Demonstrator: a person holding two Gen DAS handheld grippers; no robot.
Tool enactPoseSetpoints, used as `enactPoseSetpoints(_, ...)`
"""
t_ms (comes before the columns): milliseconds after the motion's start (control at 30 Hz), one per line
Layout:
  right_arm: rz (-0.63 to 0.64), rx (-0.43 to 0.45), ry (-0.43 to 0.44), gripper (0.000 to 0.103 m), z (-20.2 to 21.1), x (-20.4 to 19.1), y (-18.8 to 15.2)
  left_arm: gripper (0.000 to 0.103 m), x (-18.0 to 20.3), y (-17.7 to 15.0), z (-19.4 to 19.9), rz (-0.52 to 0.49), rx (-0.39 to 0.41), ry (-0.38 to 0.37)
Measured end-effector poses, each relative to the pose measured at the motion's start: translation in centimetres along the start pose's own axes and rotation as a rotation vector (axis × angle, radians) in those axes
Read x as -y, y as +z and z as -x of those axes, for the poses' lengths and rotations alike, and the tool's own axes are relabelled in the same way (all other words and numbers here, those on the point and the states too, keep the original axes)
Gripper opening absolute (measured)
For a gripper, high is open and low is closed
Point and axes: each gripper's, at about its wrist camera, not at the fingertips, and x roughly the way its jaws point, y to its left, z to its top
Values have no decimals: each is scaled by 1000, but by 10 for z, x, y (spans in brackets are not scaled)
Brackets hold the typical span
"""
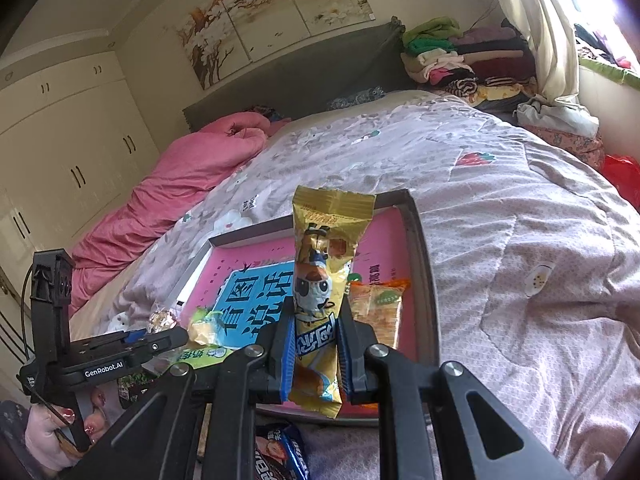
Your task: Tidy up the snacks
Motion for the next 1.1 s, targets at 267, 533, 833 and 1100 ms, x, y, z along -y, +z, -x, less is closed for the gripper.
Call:
enactPoseSetpoints(267,11,-37,10,19,-13,-2,-2,37,1,1,-3,13,6,-23)
enactPoseSetpoints(533,20,-58,17,19,-22,-2,-5,37,-9,2,4,44,25,-20)
enactPoseSetpoints(833,39,-91,26,19,-32,-6,-10,37,-20,0,0,61,11,7)
enactPoseSetpoints(1100,53,-126,44,19,-44,-10,-11,37,-20,-2,-4,55,-6,14)
